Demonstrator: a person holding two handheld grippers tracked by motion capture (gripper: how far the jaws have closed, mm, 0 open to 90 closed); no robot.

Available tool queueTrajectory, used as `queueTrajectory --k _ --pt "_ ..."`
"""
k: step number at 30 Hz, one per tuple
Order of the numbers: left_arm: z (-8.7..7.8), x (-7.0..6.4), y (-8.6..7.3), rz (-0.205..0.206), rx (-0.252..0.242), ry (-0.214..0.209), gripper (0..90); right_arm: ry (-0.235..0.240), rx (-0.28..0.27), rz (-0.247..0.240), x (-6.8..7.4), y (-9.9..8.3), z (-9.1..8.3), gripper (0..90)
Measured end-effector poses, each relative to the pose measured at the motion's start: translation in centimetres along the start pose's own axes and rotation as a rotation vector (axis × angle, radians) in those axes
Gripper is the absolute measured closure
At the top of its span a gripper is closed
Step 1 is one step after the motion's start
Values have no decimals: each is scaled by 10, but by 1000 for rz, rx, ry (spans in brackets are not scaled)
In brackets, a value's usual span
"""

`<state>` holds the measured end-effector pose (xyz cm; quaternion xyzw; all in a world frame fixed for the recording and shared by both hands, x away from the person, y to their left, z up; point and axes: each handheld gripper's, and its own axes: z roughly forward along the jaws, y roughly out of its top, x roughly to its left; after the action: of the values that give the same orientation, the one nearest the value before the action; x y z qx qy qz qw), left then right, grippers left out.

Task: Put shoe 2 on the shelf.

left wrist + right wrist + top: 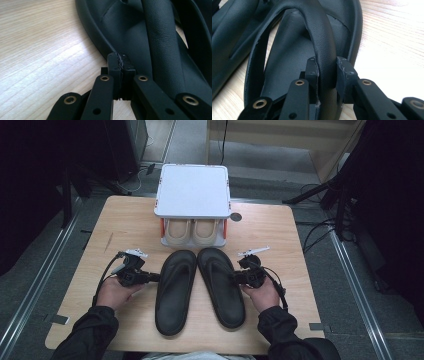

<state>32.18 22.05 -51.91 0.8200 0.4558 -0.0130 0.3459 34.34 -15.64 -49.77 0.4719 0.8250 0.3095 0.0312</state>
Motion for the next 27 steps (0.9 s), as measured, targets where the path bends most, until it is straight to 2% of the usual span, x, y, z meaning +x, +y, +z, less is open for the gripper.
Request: queueTrajectory --k 4,9,23,27 --pt "2 -4 0 10 6 -15 900 7 -1 2 0 0 0 737" --pt "5 -11 1 45 26 -29 898 15 -4 1 0 -1 1 733" --pt "14 -33 3 107 55 -85 894 36 -12 -2 -3 -2 2 721" --pt "16 -37 3 105 62 -94 889 17 -21 -24 -3 -1 2 720"
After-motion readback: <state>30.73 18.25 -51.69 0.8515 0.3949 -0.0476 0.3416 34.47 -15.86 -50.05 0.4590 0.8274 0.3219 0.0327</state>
